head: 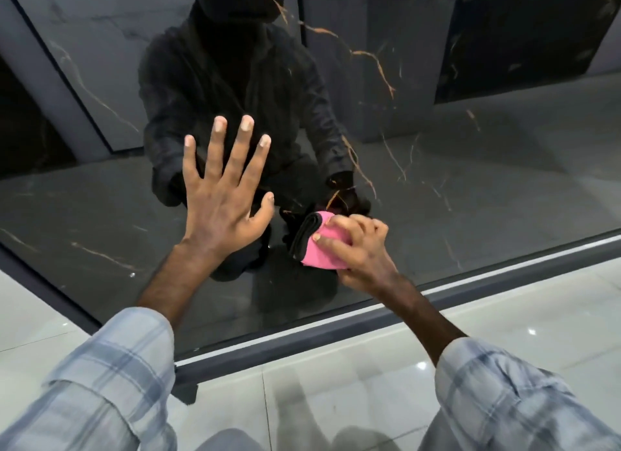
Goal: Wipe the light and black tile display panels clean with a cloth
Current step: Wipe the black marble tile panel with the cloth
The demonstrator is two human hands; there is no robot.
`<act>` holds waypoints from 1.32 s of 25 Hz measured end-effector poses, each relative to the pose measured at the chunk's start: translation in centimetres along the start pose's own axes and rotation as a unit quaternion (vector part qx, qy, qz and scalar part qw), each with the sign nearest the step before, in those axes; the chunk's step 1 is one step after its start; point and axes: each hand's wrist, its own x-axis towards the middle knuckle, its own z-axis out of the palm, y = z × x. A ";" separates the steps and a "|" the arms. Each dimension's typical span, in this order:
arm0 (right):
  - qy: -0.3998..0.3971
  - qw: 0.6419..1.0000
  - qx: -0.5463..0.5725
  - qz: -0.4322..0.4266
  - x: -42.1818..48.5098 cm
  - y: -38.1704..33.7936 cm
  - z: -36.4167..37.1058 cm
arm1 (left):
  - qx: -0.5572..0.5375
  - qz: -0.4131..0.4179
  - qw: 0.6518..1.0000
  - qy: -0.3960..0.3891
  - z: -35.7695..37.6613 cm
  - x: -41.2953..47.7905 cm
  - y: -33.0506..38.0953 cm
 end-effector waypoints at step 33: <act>0.159 0.618 0.242 0.731 0.9 -7.4 3.8 | 0.009 0.025 0.996 -0.088 3.3 -7.8 4.6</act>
